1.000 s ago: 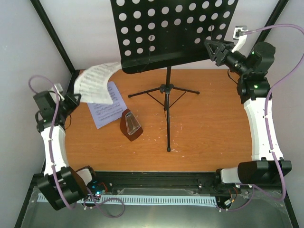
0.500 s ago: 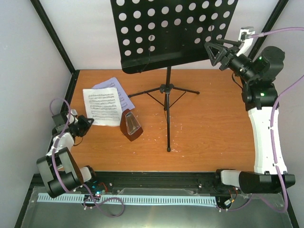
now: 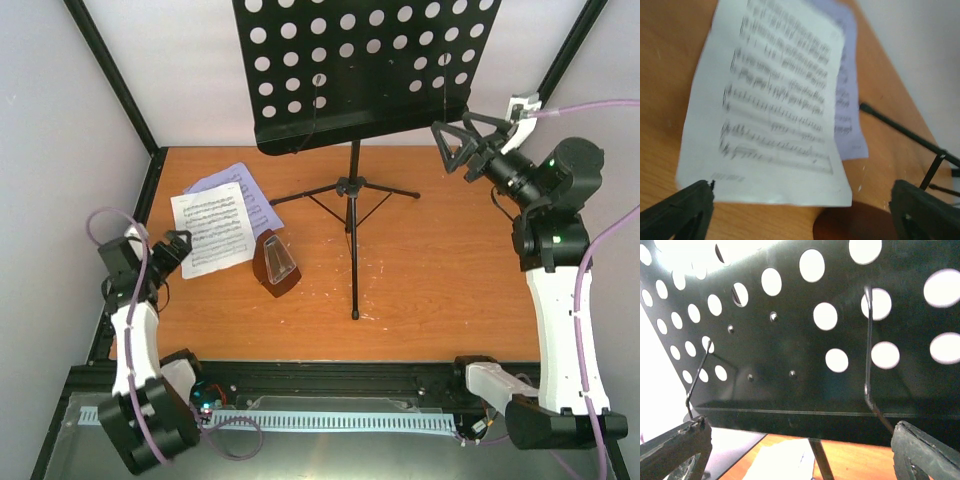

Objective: Pack up the instrument practice props

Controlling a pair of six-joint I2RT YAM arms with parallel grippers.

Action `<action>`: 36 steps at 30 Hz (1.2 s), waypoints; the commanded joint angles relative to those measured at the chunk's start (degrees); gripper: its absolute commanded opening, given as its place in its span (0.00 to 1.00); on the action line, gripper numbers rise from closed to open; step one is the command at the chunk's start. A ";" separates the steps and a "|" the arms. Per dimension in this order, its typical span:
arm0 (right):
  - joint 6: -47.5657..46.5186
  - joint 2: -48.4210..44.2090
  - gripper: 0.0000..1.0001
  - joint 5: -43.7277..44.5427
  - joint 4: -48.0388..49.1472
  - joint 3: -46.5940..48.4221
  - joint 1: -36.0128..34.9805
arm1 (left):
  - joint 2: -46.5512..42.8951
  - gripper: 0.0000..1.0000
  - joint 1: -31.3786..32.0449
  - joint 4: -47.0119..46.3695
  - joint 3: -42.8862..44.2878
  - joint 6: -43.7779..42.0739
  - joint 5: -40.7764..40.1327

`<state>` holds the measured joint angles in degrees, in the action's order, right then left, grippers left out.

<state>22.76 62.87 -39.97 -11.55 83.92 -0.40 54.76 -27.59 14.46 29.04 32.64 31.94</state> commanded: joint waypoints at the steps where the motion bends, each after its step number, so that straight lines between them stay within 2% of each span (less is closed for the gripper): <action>1: 1.35 -5.25 0.97 1.89 -0.61 -6.22 0.04 | -10.56 0.99 -0.20 3.47 8.17 -2.08 -6.82; 2: 1.48 -6.16 0.97 1.98 -0.65 -7.94 0.05 | -12.69 0.99 -0.18 2.84 9.46 -2.93 -6.35; 6: 2.01 -9.17 0.98 3.16 -0.99 -14.93 0.01 | -14.89 0.94 2.95 -3.80 14.00 -7.92 6.49; 11: 6.01 -10.96 0.98 2.57 2.44 -21.20 -0.01 | -13.58 0.93 15.58 -14.58 14.85 -11.41 12.91; 14: 7.68 -11.34 0.98 1.90 4.13 -22.97 0.05 | -9.66 0.92 25.02 -15.51 15.63 -15.33 10.26; 18: 7.33 -11.24 0.99 2.01 3.70 -23.17 0.05 | -1.56 0.91 43.24 -16.56 18.77 -22.49 -0.14; 21: 6.78 -11.72 0.99 2.65 2.57 -23.25 0.05 | 4.57 0.89 51.17 -21.41 20.07 -25.77 -4.77; 25: 6.84 -12.93 0.99 2.49 2.38 -24.52 0.01 | 13.50 0.82 55.60 -28.54 20.58 -28.77 -6.41; 28: 6.28 -13.69 0.99 3.15 1.71 -25.48 0.05 | 20.55 0.79 58.68 -29.23 23.97 -31.97 -8.09; 36: 6.21 -14.31 0.99 2.86 0.89 -26.80 0.05 | 31.72 0.66 59.32 -30.68 29.05 -38.14 -11.84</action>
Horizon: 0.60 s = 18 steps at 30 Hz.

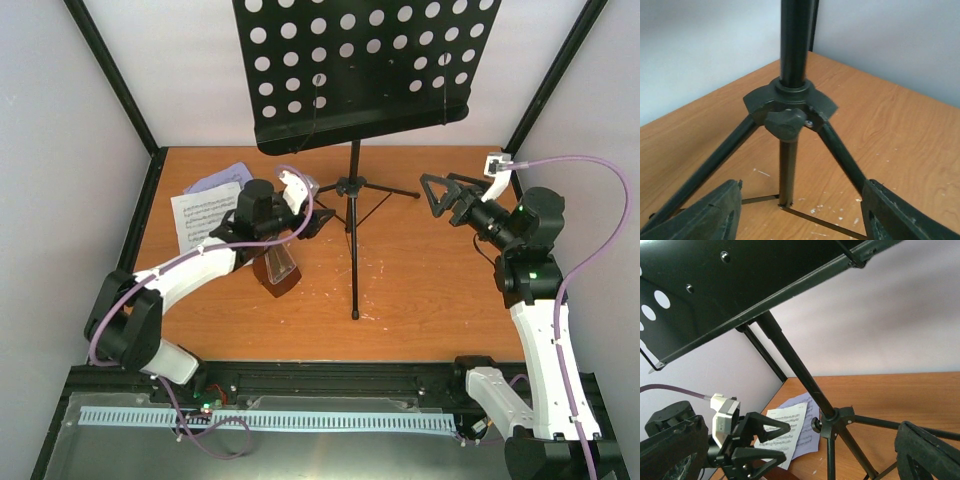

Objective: Pack up the instrument practice props

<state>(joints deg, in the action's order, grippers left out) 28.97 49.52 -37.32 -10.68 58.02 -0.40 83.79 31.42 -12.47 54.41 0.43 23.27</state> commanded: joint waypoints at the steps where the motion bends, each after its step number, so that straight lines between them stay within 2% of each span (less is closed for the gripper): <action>1: 0.11 -0.96 1.00 0.20 0.16 -1.17 0.05 | 3.70 0.64 0.31 -4.01 4.05 -6.40 -3.30; 10: 0.54 -0.24 1.00 0.12 1.79 -5.63 0.05 | 9.76 0.57 0.31 -6.06 8.56 -7.63 -1.49; 14: 1.44 0.07 1.00 -0.61 2.42 -8.93 0.05 | 11.09 0.48 0.31 -6.28 10.41 -8.14 -1.06; 18: 1.41 0.15 1.00 -1.26 1.98 -10.88 0.01 | 12.00 0.46 0.31 -6.06 11.14 -8.12 0.88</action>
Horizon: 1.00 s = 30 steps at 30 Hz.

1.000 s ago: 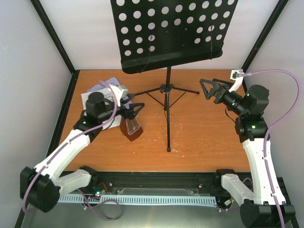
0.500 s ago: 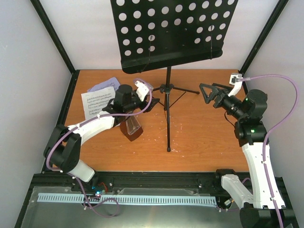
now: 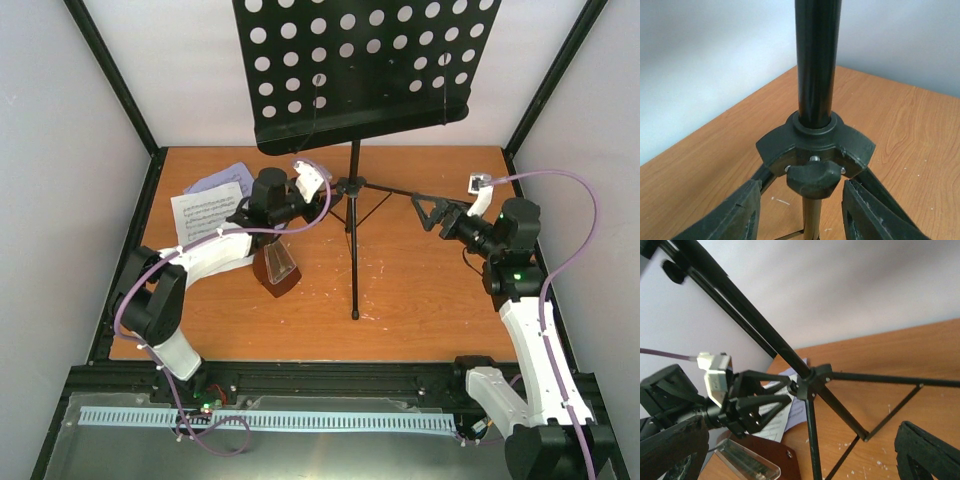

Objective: Pack up the instrument practice props

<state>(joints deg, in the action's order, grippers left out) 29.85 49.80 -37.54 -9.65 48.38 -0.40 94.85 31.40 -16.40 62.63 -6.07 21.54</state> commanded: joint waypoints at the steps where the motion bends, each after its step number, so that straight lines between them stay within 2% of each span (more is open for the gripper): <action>1: 0.44 -0.13 1.00 -1.04 0.80 -1.49 0.05 | 1.23 0.45 0.33 -2.04 3.12 -1.66 2.82; 8: 0.64 1.29 0.98 -2.75 1.45 -4.25 0.05 | 3.40 0.41 0.33 -0.82 5.57 -1.80 3.81; 15: 2.27 4.19 0.94 -5.64 3.29 -8.99 -0.78 | 5.13 0.31 0.33 0.48 7.49 -1.82 4.39; 20: 1.50 5.81 0.93 -5.51 3.20 -9.92 -2.70 | 4.78 0.18 0.33 0.40 6.97 0.11 5.16; 24: 0.73 7.16 0.92 -3.60 3.74 -10.44 -5.27 | 4.10 0.14 0.33 0.46 6.01 6.30 8.11; 28: -0.14 10.28 0.90 -0.89 4.53 -10.46 -9.89 | 4.54 0.11 0.34 0.37 5.51 16.36 13.71; 30: -0.12 11.92 0.90 0.54 5.15 -10.22 -12.63 | 4.72 0.05 0.33 0.35 5.29 22.08 15.24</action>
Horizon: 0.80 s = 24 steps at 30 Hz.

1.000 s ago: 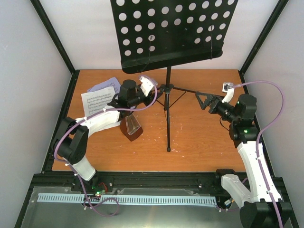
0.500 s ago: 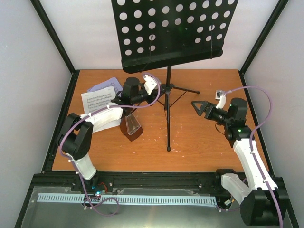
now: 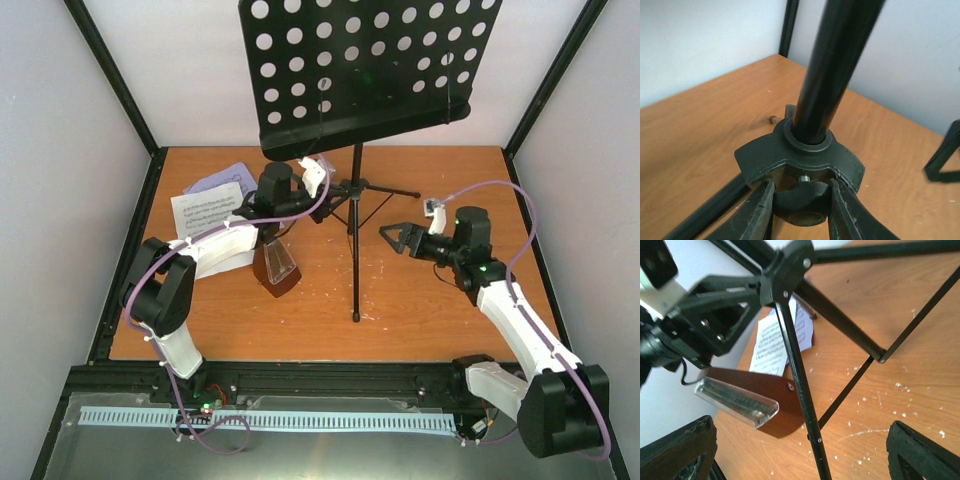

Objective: Pack up the instrument practice props

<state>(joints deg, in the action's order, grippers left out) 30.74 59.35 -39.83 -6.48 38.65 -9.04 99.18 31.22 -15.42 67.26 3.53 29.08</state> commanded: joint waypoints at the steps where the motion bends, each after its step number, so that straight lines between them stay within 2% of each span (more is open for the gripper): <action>1: -0.93 3.12 0.90 3.61 2.38 -0.39 -5.84 | 0.34 0.04 0.51 -0.64 0.60 15.44 8.23; 5: -0.59 5.07 0.89 7.98 3.66 0.16 -11.01 | 0.45 0.04 0.51 -0.70 0.60 25.60 10.36; 12: -2.44 7.12 0.89 11.55 5.83 0.55 -13.36 | 1.36 0.04 0.09 -2.03 -0.41 47.67 13.84; 17: -3.10 7.28 0.89 13.19 6.44 0.04 -14.19 | 0.99 0.10 -0.50 -6.64 -1.91 58.30 16.90; 18: -3.14 7.13 0.89 13.39 6.48 -0.10 -14.24 | 0.76 0.13 -0.56 -7.76 -2.36 59.33 17.21; 20: -3.28 6.74 0.89 13.70 6.48 -0.30 -14.33 | 0.00 0.25 -0.64 -7.84 -2.55 58.22 16.45; 24: -3.98 4.99 0.89 14.31 6.32 -0.99 -14.34 | -3.23 0.56 -0.64 -3.10 -2.15 45.42 10.41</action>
<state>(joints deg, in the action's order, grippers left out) 28.29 66.48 -27.27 -1.72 38.59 -22.92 99.90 30.74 -19.84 64.73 55.53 42.04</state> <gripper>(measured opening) 0.892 0.457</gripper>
